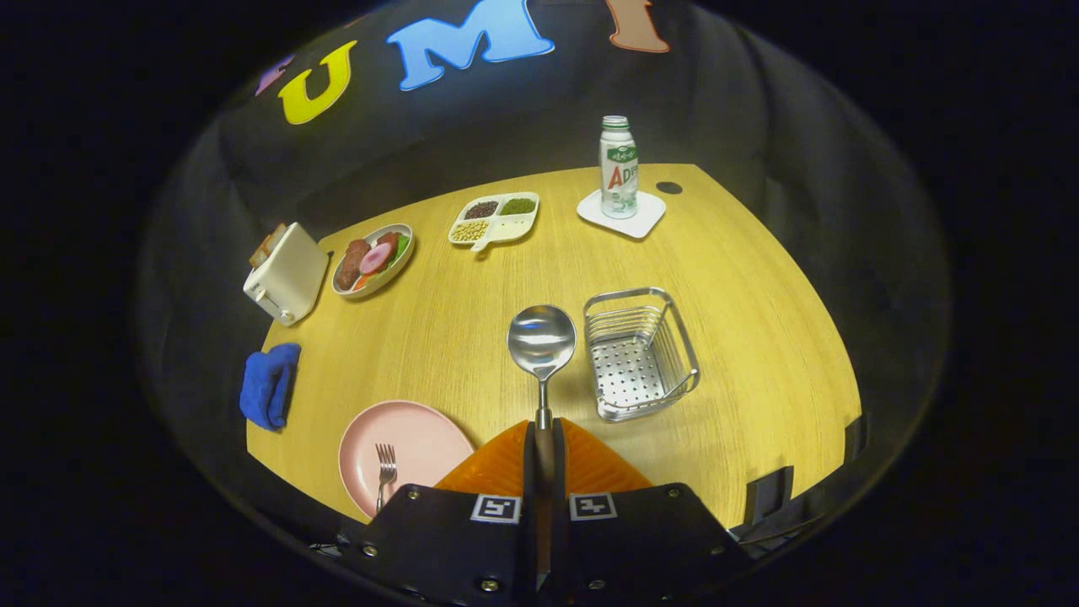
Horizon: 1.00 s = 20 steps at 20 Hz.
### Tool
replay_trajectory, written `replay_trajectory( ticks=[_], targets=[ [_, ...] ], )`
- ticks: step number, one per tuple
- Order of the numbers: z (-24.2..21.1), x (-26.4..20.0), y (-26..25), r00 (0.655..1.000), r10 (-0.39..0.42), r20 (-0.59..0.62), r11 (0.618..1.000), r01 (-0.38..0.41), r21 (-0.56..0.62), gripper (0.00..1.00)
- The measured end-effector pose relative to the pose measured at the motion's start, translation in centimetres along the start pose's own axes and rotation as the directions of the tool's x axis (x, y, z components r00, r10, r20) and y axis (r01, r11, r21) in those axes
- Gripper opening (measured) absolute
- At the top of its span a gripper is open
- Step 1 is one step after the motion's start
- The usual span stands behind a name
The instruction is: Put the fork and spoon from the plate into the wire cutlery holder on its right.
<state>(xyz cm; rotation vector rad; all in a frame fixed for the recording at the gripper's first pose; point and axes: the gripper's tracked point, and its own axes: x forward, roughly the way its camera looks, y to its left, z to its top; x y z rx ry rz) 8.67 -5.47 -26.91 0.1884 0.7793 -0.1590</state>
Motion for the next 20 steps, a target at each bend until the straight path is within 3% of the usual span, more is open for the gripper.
replay_trajectory(
  ticks=[7,12,20],
  targets=[
    [0.9,0.5,-4.2,0.998,-0.058,-0.040,0.998,0.059,0.023,0.07],
    [0.4,1.3,-5.2,0.992,-0.072,-0.102,0.997,0.073,0.007,0.07],
    [1.1,1.7,-5.3,0.993,-0.078,-0.093,0.997,0.080,0.012,0.09]
  ],
)
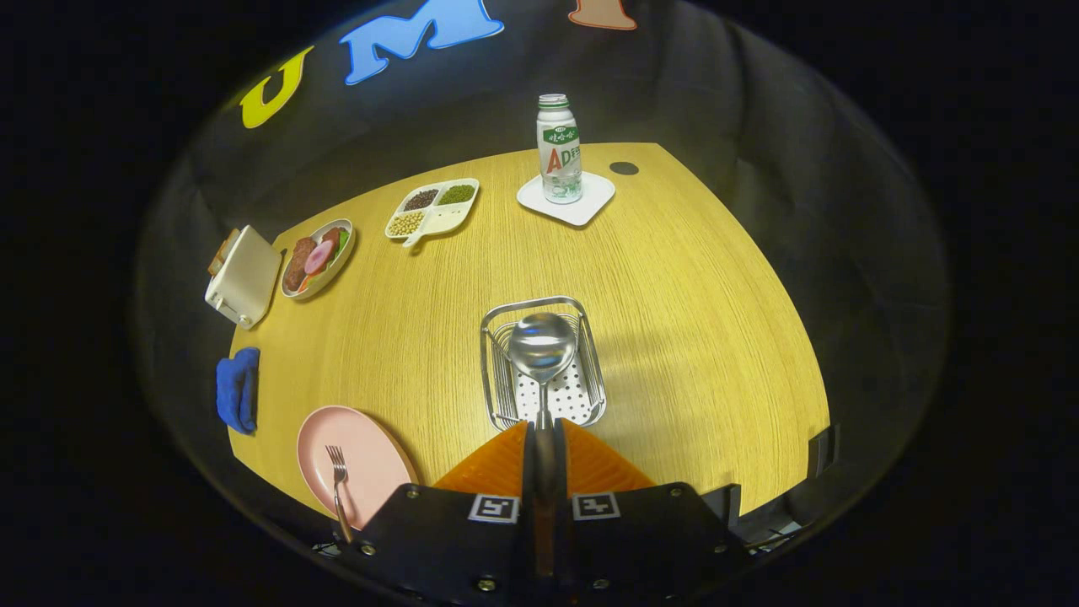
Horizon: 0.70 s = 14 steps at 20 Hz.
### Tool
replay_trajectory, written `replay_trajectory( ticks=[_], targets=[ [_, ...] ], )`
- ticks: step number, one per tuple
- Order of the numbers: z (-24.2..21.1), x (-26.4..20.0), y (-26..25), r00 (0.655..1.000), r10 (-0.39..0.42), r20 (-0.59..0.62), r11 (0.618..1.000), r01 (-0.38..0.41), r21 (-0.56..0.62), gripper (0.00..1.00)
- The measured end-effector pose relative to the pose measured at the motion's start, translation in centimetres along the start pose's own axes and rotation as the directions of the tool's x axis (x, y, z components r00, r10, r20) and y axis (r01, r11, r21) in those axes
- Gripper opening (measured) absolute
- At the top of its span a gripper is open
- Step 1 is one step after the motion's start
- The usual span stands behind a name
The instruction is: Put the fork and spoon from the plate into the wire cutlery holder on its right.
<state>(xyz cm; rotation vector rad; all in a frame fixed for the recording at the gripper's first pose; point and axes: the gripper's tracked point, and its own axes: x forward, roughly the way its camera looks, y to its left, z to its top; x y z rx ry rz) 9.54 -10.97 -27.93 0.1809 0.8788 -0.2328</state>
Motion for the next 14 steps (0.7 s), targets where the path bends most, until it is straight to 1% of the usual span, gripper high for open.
replay_trajectory(
  ticks=[2,8,14],
  targets=[
    [0.7,-0.4,0.3,1.000,0.009,0.019,1.000,-0.009,-0.001,0.12],
    [2.4,-1.3,0.5,0.999,0.009,0.052,1.000,-0.009,-0.004,0.12],
    [2.6,-1.7,0.8,0.998,0.012,0.067,1.000,-0.012,0.001,0.12]
  ],
)
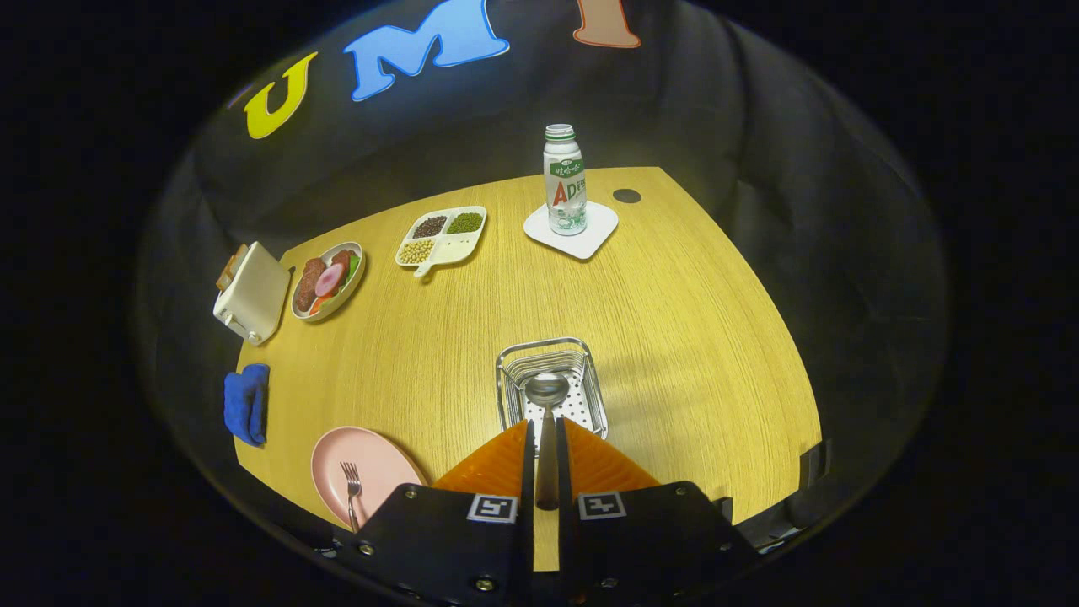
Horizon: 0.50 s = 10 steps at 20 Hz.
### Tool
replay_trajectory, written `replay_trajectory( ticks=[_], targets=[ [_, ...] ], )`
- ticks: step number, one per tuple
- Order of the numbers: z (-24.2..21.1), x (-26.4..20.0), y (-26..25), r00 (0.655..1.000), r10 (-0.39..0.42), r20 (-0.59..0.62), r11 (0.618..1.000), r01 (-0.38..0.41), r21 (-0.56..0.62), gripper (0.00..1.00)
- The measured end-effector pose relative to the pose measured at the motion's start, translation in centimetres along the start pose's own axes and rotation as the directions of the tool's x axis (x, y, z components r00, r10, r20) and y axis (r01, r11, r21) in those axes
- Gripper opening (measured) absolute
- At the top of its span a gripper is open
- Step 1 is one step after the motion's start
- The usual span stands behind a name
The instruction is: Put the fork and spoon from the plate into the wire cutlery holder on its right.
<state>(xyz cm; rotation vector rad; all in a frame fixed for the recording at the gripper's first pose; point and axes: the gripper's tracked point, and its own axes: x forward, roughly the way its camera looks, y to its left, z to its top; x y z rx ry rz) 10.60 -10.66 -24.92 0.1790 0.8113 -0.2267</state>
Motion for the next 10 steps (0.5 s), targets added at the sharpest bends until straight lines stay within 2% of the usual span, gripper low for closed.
replay_trajectory(
  ticks=[5,10],
  targets=[
    [1.4,-1.3,1.2,0.997,-0.011,0.080,0.999,0.014,-0.039,0.12],
    [2.1,-2.4,5.4,0.989,0.042,0.143,0.996,-0.030,-0.084,0.12]
  ],
)
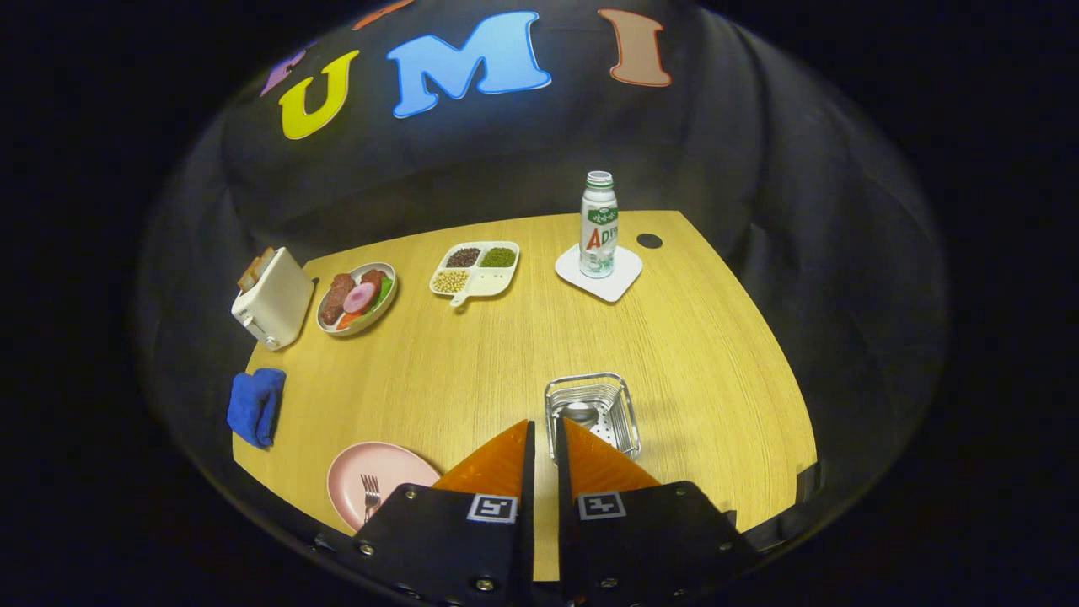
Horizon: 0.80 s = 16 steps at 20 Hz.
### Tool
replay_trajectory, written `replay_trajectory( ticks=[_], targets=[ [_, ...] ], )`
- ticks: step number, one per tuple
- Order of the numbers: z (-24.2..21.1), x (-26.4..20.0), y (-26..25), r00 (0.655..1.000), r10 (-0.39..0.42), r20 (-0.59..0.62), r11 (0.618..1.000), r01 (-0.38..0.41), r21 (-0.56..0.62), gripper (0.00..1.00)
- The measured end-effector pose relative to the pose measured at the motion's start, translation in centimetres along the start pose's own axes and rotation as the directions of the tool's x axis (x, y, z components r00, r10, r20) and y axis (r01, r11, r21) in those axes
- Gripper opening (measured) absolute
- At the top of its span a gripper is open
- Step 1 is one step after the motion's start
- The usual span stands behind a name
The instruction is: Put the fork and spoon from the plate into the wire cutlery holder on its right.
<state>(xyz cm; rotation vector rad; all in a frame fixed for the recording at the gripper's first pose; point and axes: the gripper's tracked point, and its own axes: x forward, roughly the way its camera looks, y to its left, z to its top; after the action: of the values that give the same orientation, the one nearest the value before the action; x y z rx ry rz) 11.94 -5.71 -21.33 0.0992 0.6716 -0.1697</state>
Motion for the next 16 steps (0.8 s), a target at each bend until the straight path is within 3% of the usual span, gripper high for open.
replay_trajectory(
  ticks=[16],
  targets=[
    [-9.6,1.4,15.5,0.968,0.194,-0.158,0.968,-0.215,-0.129,0.12]
  ],
)
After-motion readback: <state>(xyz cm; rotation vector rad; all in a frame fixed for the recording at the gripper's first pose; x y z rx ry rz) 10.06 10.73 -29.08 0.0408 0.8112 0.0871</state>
